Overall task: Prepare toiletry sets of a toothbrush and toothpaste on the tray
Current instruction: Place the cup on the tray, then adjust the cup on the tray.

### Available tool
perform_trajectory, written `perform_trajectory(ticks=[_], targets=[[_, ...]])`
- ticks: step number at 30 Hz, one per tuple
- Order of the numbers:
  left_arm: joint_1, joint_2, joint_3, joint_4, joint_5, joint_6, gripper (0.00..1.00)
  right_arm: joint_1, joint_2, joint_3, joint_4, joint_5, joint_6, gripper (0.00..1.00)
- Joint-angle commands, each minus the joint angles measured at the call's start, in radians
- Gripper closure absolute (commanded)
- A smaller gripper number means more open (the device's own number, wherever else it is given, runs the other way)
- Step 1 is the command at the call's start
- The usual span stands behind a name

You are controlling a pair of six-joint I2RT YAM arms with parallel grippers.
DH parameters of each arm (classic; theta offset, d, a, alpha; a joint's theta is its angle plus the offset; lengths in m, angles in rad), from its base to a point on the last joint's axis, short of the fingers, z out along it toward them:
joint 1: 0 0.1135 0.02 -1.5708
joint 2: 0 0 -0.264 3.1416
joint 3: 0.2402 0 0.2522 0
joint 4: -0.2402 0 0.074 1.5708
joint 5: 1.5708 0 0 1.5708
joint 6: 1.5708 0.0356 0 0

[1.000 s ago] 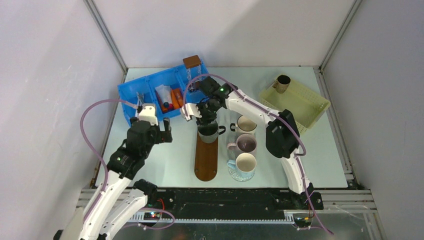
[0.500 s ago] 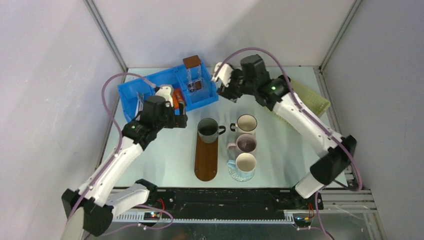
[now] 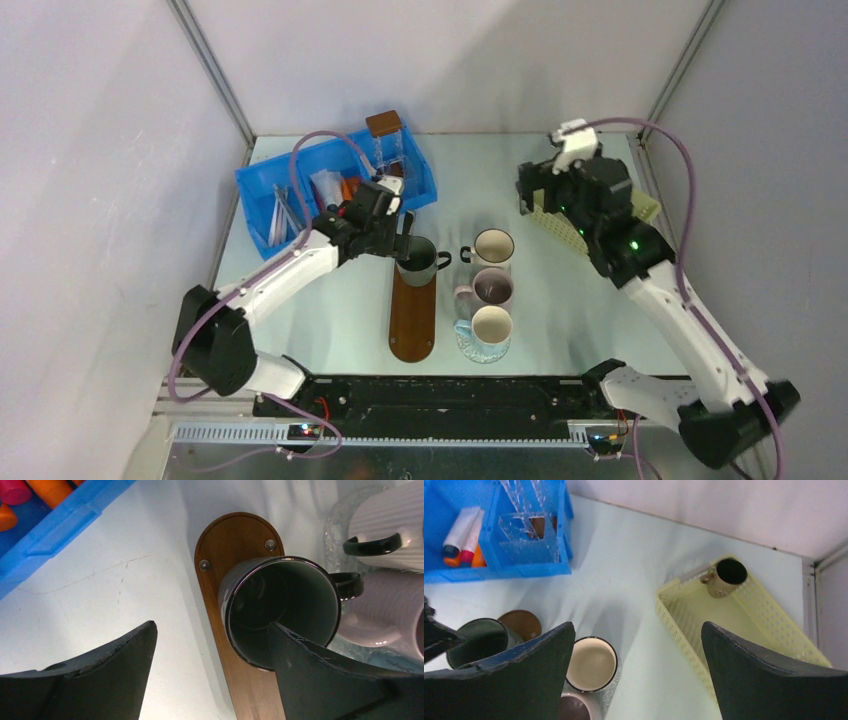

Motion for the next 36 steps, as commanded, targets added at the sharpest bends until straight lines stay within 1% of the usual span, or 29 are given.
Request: perform_trajectory(ticks=[1,5,6,7,8,9,10,11,12,13,14,15,16,17,19,21,27,32,36], targets=[[-0.020,0.064,0.051,0.018,-0.023,-0.019,0.14,-0.026,-0.163,-0.110,0.102,0.041,0.187,0.00],[-0.032,0.129,0.074,0.025,-0.008,-0.017,0.24,-0.030,-0.278,-0.208,0.110,0.048,0.219,0.00],[-0.035,0.152,0.078,0.023,-0.003,-0.016,0.29,-0.033,-0.310,-0.230,0.106,0.048,0.224,0.01],[-0.041,0.162,0.086,0.021,0.002,-0.012,0.32,-0.034,-0.324,-0.241,0.090,0.051,0.232,0.01],[-0.044,0.181,0.091,0.017,0.005,-0.010,0.39,-0.037,-0.350,-0.257,0.080,0.052,0.234,0.01],[-0.049,0.189,0.098,0.016,0.008,-0.007,0.42,-0.039,-0.360,-0.263,0.056,0.060,0.239,0.01],[-0.054,0.208,0.102,0.011,0.010,-0.002,0.49,-0.042,-0.382,-0.275,0.034,0.064,0.242,0.01],[-0.056,0.215,0.108,0.007,0.015,0.001,0.53,-0.047,-0.394,-0.280,0.023,0.069,0.241,0.00],[-0.062,0.227,0.110,0.000,0.016,0.006,0.59,-0.049,-0.415,-0.292,0.006,0.071,0.240,0.01],[-0.065,0.231,0.115,-0.008,0.019,0.008,0.63,-0.053,-0.425,-0.305,-0.002,0.075,0.238,0.01],[-0.071,0.234,0.117,-0.010,0.019,0.013,0.69,-0.055,-0.445,-0.311,-0.015,0.077,0.237,0.01],[-0.075,0.233,0.119,-0.017,0.021,0.015,0.73,-0.060,-0.454,-0.320,-0.020,0.081,0.234,0.00],[-0.079,0.231,0.121,-0.020,0.023,0.019,0.79,-0.062,-0.470,-0.324,-0.031,0.082,0.231,0.01],[-0.081,0.224,0.124,-0.030,0.027,0.020,0.83,-0.066,-0.477,-0.332,-0.035,0.087,0.228,0.01],[-0.086,0.206,0.127,-0.046,0.035,0.022,0.96,-0.072,-0.501,-0.340,-0.046,0.092,0.227,0.00],[-0.093,0.180,0.130,-0.061,0.041,0.023,0.99,-0.077,-0.512,-0.347,-0.053,0.099,0.225,0.01],[-0.123,0.077,0.113,-0.143,0.038,0.027,1.00,-0.085,-0.526,-0.360,-0.057,0.102,0.218,0.01],[-0.153,-0.050,0.030,-0.201,0.044,-0.005,1.00,-0.088,-0.528,-0.372,-0.057,0.099,0.221,0.01],[-0.194,-0.133,-0.047,-0.212,0.037,-0.053,1.00,-0.089,-0.532,-0.378,-0.055,0.104,0.217,0.01]])
